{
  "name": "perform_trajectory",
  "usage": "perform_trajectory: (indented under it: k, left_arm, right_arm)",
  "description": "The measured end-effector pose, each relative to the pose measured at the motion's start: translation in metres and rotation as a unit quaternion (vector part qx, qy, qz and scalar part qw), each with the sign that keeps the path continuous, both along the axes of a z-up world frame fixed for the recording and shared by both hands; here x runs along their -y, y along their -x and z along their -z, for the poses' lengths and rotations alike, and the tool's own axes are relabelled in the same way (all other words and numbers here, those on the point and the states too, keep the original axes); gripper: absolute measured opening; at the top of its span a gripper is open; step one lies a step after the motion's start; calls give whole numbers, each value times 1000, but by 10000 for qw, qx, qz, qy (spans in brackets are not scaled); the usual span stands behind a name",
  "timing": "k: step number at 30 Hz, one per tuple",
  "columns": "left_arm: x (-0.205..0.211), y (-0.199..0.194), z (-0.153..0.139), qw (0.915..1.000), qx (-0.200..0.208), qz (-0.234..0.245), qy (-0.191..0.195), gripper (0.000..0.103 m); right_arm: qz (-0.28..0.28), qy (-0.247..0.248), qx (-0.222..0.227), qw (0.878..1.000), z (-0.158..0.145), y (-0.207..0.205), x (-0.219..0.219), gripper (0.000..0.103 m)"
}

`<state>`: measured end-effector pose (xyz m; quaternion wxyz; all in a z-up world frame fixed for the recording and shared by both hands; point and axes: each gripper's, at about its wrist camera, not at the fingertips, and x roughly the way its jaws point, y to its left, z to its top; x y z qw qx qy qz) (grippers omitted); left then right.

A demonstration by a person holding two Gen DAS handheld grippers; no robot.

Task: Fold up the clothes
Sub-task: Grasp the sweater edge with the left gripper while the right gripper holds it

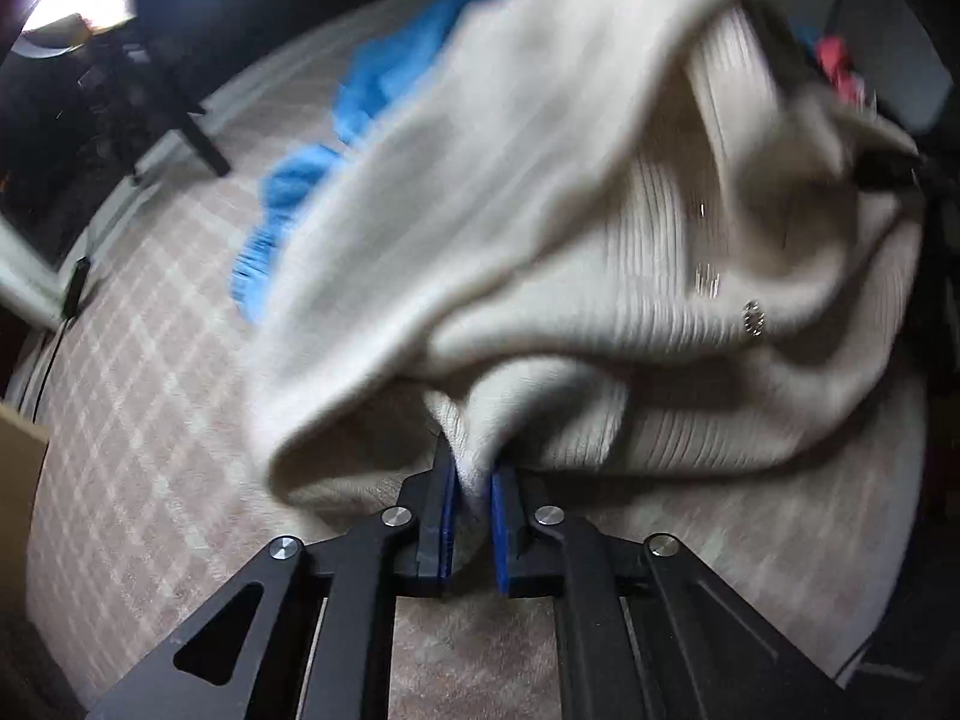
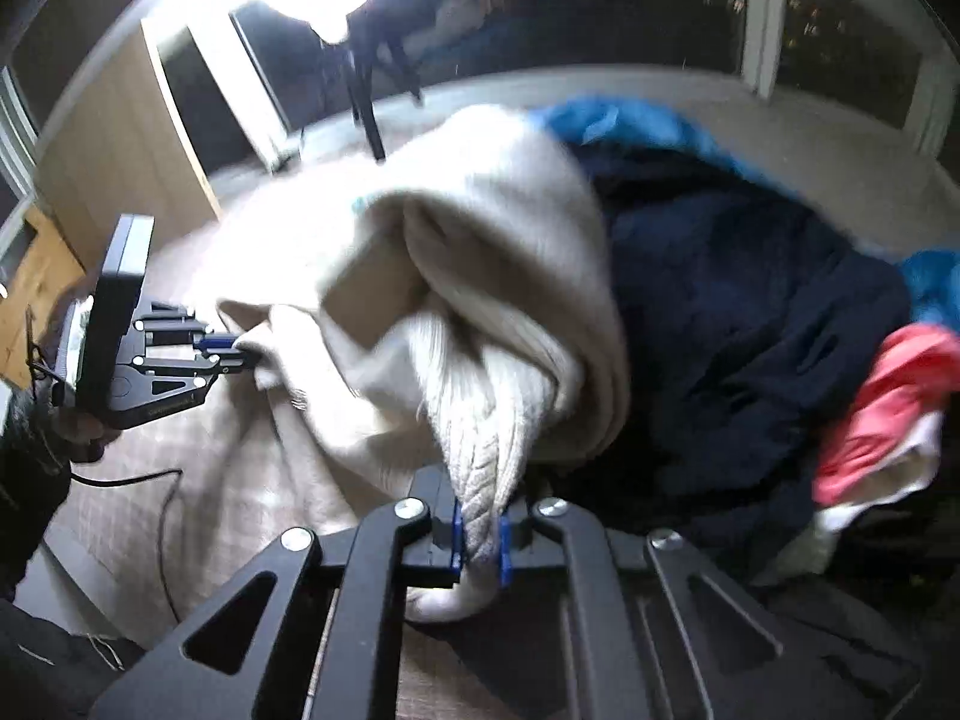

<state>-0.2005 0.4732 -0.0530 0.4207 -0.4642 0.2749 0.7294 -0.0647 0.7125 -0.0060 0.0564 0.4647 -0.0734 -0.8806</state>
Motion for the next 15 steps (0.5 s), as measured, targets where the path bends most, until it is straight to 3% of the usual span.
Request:
perform_trajectory:
  k: [3, 8, 12, 15]
  left_arm:
    - [34, 0, -54, 9977, -124, -246, -626, 7]
    - [115, -18, -153, 9880, -476, -567, -1352, 3]
    - [165, -39, -220, 9801, -779, -589, -1729, 3]
    - [168, -49, -249, 9779, -1013, -413, -1784, 3]
  right_arm:
    - [63, 45, -375, 9993, -37, -23, -1, 7]
    - [-11, 118, -952, 9954, -107, -74, 3, 7]
    - [-172, 292, -1456, 9888, -164, -107, 12, 7]
    - [-386, 143, -1665, 9852, -187, -100, 18, 7]
